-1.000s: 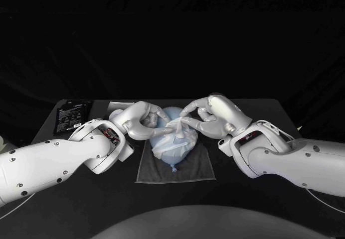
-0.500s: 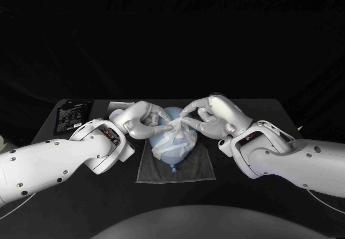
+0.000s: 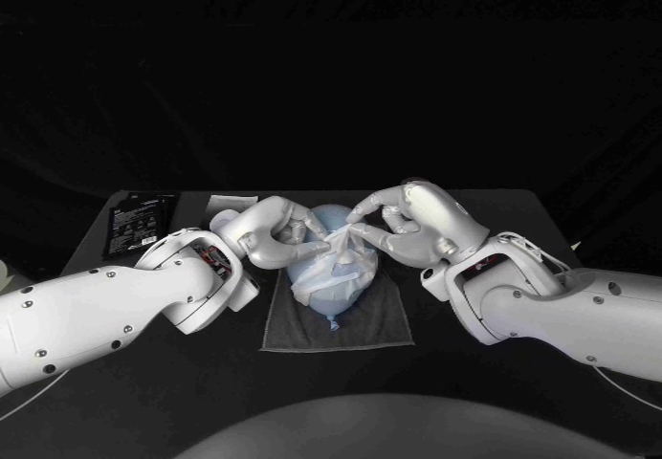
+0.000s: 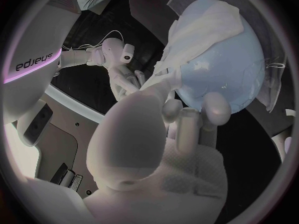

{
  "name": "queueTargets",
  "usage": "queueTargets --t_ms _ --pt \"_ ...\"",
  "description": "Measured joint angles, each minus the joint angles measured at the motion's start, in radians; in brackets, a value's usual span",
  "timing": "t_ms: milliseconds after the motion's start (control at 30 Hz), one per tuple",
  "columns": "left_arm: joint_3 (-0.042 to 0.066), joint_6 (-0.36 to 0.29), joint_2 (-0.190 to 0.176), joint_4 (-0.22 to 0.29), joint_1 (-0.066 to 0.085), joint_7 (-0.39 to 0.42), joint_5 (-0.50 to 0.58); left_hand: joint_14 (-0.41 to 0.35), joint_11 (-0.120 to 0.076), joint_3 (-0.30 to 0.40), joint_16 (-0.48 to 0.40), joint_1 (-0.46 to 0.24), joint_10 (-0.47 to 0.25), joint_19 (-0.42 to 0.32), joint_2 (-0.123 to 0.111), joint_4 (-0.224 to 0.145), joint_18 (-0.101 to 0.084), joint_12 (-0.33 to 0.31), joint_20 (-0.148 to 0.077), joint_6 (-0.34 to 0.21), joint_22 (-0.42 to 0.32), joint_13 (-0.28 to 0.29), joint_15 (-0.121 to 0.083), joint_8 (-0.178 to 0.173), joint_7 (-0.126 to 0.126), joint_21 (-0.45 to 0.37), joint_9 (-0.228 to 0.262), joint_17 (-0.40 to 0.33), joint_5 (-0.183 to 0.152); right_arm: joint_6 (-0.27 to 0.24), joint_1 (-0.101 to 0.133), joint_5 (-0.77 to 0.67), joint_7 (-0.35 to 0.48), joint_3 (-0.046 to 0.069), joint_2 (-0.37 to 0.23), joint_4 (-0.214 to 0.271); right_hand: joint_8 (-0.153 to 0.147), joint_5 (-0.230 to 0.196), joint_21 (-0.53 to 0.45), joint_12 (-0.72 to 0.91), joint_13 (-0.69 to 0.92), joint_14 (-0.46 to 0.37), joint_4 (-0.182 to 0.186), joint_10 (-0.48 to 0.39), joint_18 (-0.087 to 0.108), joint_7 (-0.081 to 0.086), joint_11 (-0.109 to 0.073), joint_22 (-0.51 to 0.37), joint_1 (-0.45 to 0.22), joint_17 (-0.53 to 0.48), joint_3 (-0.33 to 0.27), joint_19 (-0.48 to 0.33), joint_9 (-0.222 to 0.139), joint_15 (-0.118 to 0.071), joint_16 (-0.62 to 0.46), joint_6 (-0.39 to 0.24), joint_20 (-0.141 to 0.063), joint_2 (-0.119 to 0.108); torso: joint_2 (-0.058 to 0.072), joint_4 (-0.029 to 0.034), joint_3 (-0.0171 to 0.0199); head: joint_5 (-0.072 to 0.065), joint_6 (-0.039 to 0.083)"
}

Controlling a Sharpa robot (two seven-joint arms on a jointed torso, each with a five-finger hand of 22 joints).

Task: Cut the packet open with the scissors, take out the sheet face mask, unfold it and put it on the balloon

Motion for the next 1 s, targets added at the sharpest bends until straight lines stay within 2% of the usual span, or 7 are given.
queueTargets --t_ms 233,367,533,667,867,1000 --pt "0.0 0.01 -0.001 -0.001 0.0 0.0 0.0 0.0 -0.009 0.023 0.0 -0.006 0.009 0.006 -0.006 -0.006 0.0 0.004 -0.006 0.028 0.005 0.004 -0.007 0.018 -0.01 0.005 0.002 0.0 0.0 -0.002 0.0 0.0 0.001 0.0 -0.004 -0.008 0.0 0.003 0.003 0.0 0.0 0.0 0.0 0.0 0.0 0.001 0.0 0.0 0.0 0.0 0.0 0.0 0.0 0.0 0.0 0.001 0.0 0.0 0.0 0.0005 -0.0004 -0.002 0.0" --pt "0.0 0.01 -0.003 -0.001 0.0 0.003 0.004 0.002 -0.016 0.051 0.0 -0.019 0.016 0.009 0.005 -0.01 0.0 0.004 -0.009 0.033 0.01 0.009 -0.012 0.034 -0.015 0.009 0.007 0.0 -0.001 -0.001 0.0 0.0 0.001 0.0 -0.006 -0.02 -0.001 0.003 0.004 -0.001 -0.001 0.0 0.0 0.0 0.0 0.002 0.0 0.001 0.0 0.0 0.0 0.0 0.0 0.0 -0.003 0.002 0.0 0.0 -0.001 0.0006 -0.0012 -0.002 0.0" --pt "0.0 0.007 -0.007 0.001 0.0 0.009 0.013 0.0 -0.022 0.091 0.0 -0.039 0.021 0.01 0.009 -0.017 0.0 0.004 -0.018 0.023 0.012 0.009 -0.021 0.07 -0.024 0.009 0.007 0.0 -0.002 0.0 0.001 0.0 0.0 0.0 -0.007 -0.03 -0.002 0.004 0.004 0.001 -0.001 0.0 0.0 0.0 0.0 0.002 0.0 0.001 0.0 -0.001 0.0 0.0 0.0 0.0 0.001 0.002 0.0 0.0 -0.001 0.001 -0.0012 -0.003 0.0" --pt "0.002 0.006 -0.014 0.008 0.0 0.017 0.024 0.0 -0.025 0.126 0.0 -0.065 0.025 0.01 0.001 -0.024 0.0 0.004 -0.018 -0.001 0.013 0.009 -0.021 0.111 -0.029 0.009 0.007 0.0 0.0 0.0 0.001 0.0 0.0 0.0 -0.007 -0.04 -0.003 0.004 0.004 0.002 0.0 -0.001 0.0 0.0 0.0 0.002 0.0 0.001 0.0 -0.001 0.0 0.0 0.0 0.001 0.001 0.002 0.0 0.0 0.0 0.0012 -0.0012 -0.003 0.0" --pt "0.019 0.007 -0.026 0.017 0.005 0.022 0.047 0.0 -0.027 0.141 0.0 -0.074 0.027 0.007 -0.002 -0.028 0.0 -0.002 -0.022 -0.011 0.009 0.009 -0.021 0.132 -0.028 0.009 0.007 0.0 0.0 -0.002 0.001 0.001 0.0 0.003 -0.001 -0.058 0.0 0.004 0.004 0.001 0.0 0.002 0.0 0.0 0.0 0.003 0.0 0.001 0.001 -0.001 0.005 0.004 0.0 -0.002 0.001 0.002 0.004 -0.002 0.0 0.0012 -0.0012 -0.001 0.0" --pt "0.026 0.012 -0.029 0.017 0.016 0.02 0.061 0.0 -0.028 0.146 0.0 -0.088 0.028 0.007 -0.008 -0.025 0.0 -0.002 -0.022 -0.015 0.009 0.009 -0.021 0.143 -0.032 0.009 0.007 0.0 0.0 -0.002 0.002 0.002 -0.001 0.005 0.004 -0.066 0.002 0.004 0.004 0.001 0.0 0.002 0.0 0.0 0.0 0.004 0.0 0.001 0.001 -0.001 0.006 0.004 0.0 -0.002 0.0 0.0 0.004 -0.002 0.0 0.0011 -0.0007 0.0 0.0"
